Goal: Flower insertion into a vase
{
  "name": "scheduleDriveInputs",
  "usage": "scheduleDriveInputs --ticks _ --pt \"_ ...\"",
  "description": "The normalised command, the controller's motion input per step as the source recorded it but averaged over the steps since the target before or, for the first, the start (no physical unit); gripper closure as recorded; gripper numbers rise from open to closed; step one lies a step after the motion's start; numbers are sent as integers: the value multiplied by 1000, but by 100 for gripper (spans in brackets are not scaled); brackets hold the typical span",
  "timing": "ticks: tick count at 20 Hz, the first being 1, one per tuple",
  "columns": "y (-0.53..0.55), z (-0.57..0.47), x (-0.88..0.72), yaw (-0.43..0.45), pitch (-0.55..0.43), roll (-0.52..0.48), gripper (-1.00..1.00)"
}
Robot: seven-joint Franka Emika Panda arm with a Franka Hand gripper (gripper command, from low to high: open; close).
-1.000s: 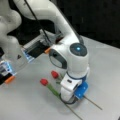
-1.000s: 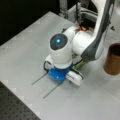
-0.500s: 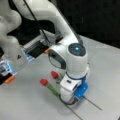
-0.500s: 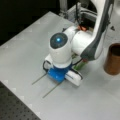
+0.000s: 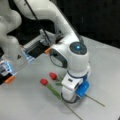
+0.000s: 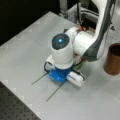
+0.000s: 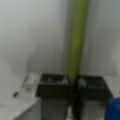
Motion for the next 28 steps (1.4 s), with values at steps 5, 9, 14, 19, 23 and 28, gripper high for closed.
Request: scheduleDriveInputs --ticks 5,9,14,19,23,28 --pt "-125 739 -188 -73 -53 196 100" --pt "-216 596 -213 -40 -83 161 100" --pt "-103 279 -195 -65 -66 89 100" --pt "-27 271 -267 -50 -83 65 100" --pt "10 344 -362 -64 -72 33 100" --pt "34 169 -354 -70 -72 1 100"
